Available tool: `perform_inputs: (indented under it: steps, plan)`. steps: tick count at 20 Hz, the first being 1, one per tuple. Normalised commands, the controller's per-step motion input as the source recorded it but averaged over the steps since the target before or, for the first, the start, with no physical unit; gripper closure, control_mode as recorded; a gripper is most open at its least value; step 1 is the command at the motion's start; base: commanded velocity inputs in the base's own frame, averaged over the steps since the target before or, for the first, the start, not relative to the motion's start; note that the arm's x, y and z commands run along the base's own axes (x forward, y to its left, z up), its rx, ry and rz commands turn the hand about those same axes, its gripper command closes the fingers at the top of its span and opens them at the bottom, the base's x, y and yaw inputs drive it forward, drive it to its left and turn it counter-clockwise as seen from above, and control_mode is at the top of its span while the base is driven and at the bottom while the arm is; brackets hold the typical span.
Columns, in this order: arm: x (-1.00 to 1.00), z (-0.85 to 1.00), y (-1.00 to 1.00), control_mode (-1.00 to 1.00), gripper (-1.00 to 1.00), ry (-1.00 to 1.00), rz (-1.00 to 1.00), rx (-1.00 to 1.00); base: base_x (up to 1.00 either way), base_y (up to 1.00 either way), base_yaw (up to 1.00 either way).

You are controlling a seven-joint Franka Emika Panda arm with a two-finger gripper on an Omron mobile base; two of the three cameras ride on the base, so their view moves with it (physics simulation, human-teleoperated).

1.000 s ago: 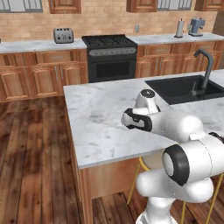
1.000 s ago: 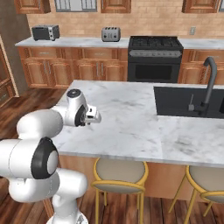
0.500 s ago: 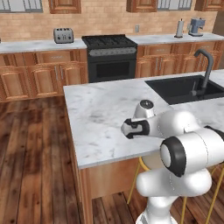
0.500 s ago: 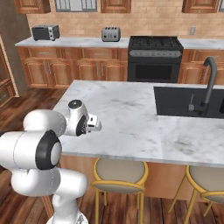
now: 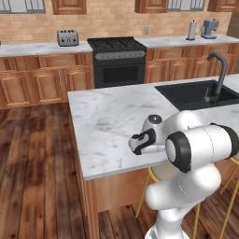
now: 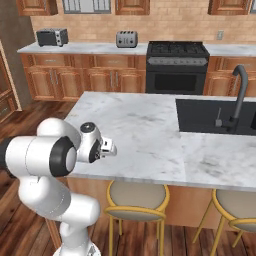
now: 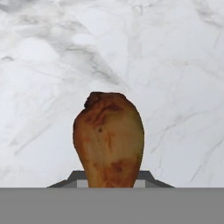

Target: Open the fridge, remove the peach, lime, and chicken drumstick, and place them on any counter.

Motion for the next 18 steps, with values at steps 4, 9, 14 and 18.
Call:
perform_inputs:
  steps: [4, 9, 14, 18]
  plan:
    - [0.09, -0.29, 0.00, -1.00, 1.00, 0.00, 0.00, 0.00, 0.00, 0.00, 0.00]
    - [0.11, -0.20, 0.00, -1.00, 1.00, 0.03, 0.00, 0.00, 0.00, 0.00, 0.00]
    - [0.12, -0.20, 0.00, -1.00, 1.00, 0.04, 0.00, 0.00, 0.00, 0.00, 0.00]
    - [0.11, -0.18, 0.00, -1.00, -1.00, 0.03, 0.00, 0.00, 0.00, 0.00, 0.00]
